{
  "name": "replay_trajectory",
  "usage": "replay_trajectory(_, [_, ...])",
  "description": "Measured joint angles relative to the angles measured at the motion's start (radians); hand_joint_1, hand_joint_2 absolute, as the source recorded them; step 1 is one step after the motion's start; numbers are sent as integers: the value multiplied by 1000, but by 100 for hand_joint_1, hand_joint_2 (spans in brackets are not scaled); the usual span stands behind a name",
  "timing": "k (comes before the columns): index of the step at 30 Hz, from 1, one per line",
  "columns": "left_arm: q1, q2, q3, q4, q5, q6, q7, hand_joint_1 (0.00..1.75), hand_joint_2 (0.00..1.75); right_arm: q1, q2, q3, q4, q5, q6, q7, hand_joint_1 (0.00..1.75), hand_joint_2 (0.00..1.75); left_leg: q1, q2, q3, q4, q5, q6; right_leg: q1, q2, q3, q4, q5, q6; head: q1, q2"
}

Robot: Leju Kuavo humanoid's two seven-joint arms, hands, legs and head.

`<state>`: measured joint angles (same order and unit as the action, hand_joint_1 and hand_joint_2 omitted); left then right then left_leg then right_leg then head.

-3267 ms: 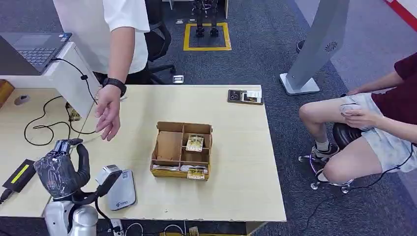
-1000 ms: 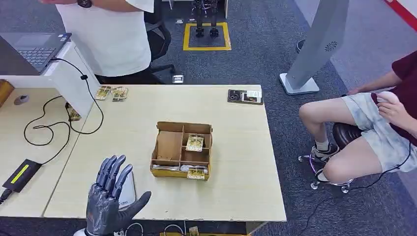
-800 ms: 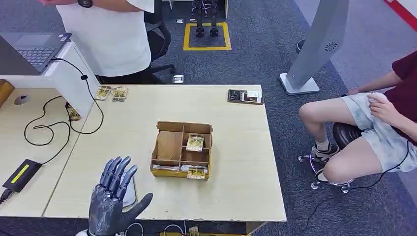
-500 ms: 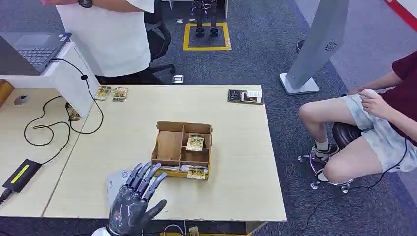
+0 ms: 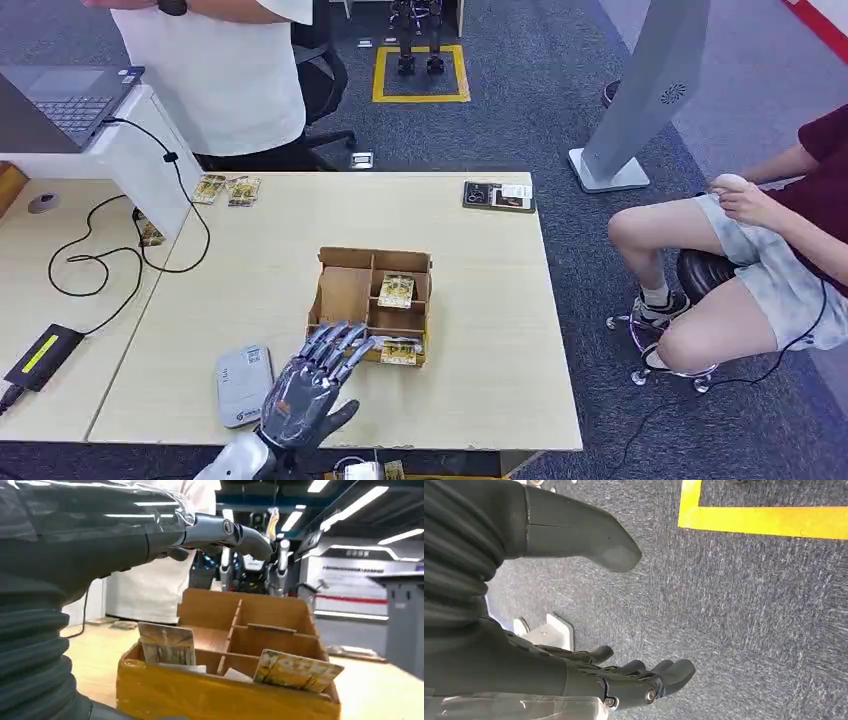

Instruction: Pass the card to the sensor for recognition and then transmit it.

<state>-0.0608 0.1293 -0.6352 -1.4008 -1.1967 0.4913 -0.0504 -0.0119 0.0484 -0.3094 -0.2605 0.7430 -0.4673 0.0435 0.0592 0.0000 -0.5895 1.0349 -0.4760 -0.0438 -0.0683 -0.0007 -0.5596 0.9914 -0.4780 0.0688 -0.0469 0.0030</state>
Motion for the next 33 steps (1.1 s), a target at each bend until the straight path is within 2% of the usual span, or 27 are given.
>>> replay_trajectory(10, [-74,-67,-21,58,-2,-73,159,0,175,-7,0,-11,-4,41,8,23,0,175,0,0,0,0,0,0,0,0,0,0,0,0,0,0])
replay_trajectory(14, [-77,-73,-21,60,-7,-81,175,0,175,-6,0,-13,-4,43,8,24,0,175,0,0,0,0,0,0,0,0,0,0,0,0,0,0])
replay_trajectory(16, [-90,-91,-21,74,-34,-114,255,0,175,-6,2,-26,-5,63,8,31,0,175,0,0,0,0,0,0,0,0,0,0,0,0,0,0])
replay_trajectory(29, [-83,-124,47,81,-27,-106,317,2,175,-4,12,-71,-6,97,8,38,0,175,0,0,0,0,0,0,0,0,0,0,0,0,0,0])
replay_trajectory(30, [-82,-124,53,81,-27,-104,317,14,175,-4,13,-73,-6,97,8,38,0,175,0,0,0,0,0,0,0,0,0,0,0,0,0,0])
replay_trajectory(31, [-80,-124,60,81,-27,-103,317,14,175,-4,13,-77,-7,97,8,38,0,175,0,0,0,0,0,0,0,0,0,0,0,0,0,0])
replay_trajectory(32, [-79,-125,68,81,-27,-103,317,75,175,-4,15,-80,-7,99,8,39,0,175,0,0,0,0,0,0,0,0,0,0,0,0,0,0])
replay_trajectory(33, [-79,-124,73,81,-27,-102,318,147,175,-4,16,-82,-7,103,8,39,0,175,0,0,0,0,0,0,0,0,0,0,0,0,0,0])
